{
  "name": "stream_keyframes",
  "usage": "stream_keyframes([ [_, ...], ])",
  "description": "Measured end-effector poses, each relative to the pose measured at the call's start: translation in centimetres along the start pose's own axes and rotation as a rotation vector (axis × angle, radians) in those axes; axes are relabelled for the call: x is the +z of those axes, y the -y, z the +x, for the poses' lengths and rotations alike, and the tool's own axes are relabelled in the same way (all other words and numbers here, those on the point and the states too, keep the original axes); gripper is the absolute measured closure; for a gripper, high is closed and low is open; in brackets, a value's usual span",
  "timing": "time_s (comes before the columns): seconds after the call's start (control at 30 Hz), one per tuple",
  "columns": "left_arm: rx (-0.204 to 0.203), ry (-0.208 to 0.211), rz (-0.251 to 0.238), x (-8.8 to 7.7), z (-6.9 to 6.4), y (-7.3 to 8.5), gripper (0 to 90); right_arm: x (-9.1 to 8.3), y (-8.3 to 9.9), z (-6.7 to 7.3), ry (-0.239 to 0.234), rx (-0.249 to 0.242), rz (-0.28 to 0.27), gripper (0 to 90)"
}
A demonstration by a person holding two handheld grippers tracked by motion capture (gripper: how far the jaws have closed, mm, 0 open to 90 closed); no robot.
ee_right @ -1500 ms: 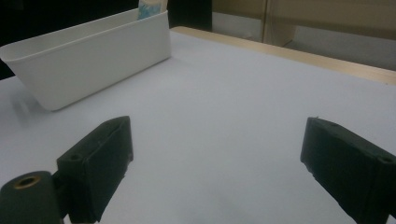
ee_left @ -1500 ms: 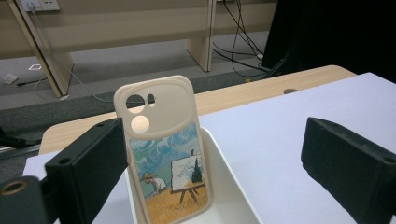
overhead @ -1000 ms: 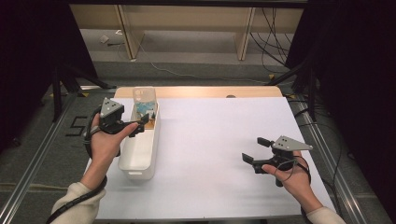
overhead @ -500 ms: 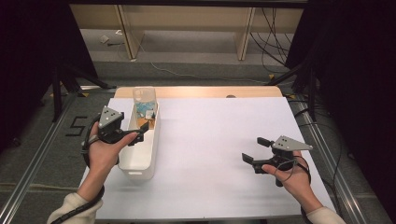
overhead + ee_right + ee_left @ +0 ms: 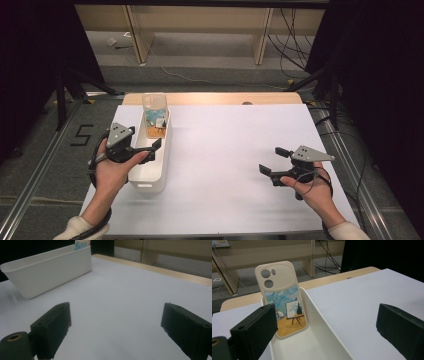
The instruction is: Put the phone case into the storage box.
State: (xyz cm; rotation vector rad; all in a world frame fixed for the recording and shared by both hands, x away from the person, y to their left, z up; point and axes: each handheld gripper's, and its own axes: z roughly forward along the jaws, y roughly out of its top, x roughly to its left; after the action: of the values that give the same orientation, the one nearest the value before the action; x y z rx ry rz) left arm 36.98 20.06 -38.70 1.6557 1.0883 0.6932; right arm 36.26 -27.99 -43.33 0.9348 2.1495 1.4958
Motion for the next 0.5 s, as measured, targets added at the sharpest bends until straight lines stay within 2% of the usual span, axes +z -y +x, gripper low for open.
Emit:
stream_keyframes([
  [0.5, 0.015, 0.022, 0.006, -0.9, -0.7, 1.2, 3.2, 0.0, 0.0, 0.0, -0.001, -0.003, 0.003, 10.3],
])
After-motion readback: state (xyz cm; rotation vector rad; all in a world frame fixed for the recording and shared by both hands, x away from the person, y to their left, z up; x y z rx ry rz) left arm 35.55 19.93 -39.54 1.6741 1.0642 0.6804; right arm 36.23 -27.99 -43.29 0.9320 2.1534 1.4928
